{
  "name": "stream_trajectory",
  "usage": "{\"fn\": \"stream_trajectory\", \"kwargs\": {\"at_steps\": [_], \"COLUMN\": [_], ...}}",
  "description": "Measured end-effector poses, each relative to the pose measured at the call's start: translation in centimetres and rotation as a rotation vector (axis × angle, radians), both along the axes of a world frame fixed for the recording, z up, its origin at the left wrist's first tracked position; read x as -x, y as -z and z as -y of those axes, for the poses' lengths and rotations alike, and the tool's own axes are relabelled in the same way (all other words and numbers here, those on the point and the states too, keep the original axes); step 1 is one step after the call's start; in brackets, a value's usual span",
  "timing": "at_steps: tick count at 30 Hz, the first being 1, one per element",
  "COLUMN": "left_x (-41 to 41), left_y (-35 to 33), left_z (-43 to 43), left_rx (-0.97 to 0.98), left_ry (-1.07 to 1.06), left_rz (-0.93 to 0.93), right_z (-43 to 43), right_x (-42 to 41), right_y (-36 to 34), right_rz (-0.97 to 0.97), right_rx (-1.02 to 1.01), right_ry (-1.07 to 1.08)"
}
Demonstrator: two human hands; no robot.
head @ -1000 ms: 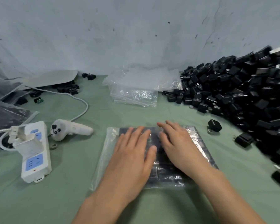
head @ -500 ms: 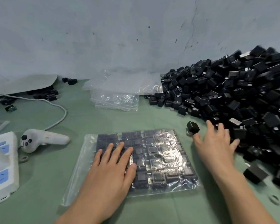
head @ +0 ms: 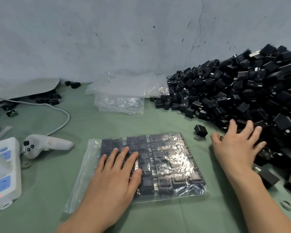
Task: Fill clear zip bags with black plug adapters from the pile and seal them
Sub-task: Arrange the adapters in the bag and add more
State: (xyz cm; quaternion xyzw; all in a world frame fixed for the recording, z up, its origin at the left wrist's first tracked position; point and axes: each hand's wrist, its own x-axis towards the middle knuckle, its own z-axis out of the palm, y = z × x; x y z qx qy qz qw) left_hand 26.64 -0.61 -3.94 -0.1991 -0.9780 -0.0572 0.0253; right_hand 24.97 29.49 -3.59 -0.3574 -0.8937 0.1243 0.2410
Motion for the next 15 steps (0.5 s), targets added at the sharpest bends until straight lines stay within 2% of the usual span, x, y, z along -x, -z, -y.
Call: {"fn": "stream_trajectory", "kwargs": {"at_steps": [6, 9, 11, 15], "left_x": [0.0, 0.0, 0.0, -0.1], "left_y": [-0.3, -0.4, -0.4, -0.2], "left_z": [0.1, 0.2, 0.2, 0.1], "left_rx": [-0.079, -0.099, -0.092, -0.069], "left_ry": [-0.008, -0.006, -0.007, 0.001], "left_rz": [0.034, 0.044, 0.039, 0.003], "right_z": [0.7, 0.8, 0.9, 0.7], "right_x": [0.6, 0.6, 0.7, 1.3], "right_y": [0.8, 0.8, 0.9, 1.1], "right_rz": [0.145, 0.023, -0.030, 0.128], "right_rx": [-0.120, -0.052, -0.058, -0.004], "right_ry": [-0.195, -0.305, -0.299, -0.278]}}
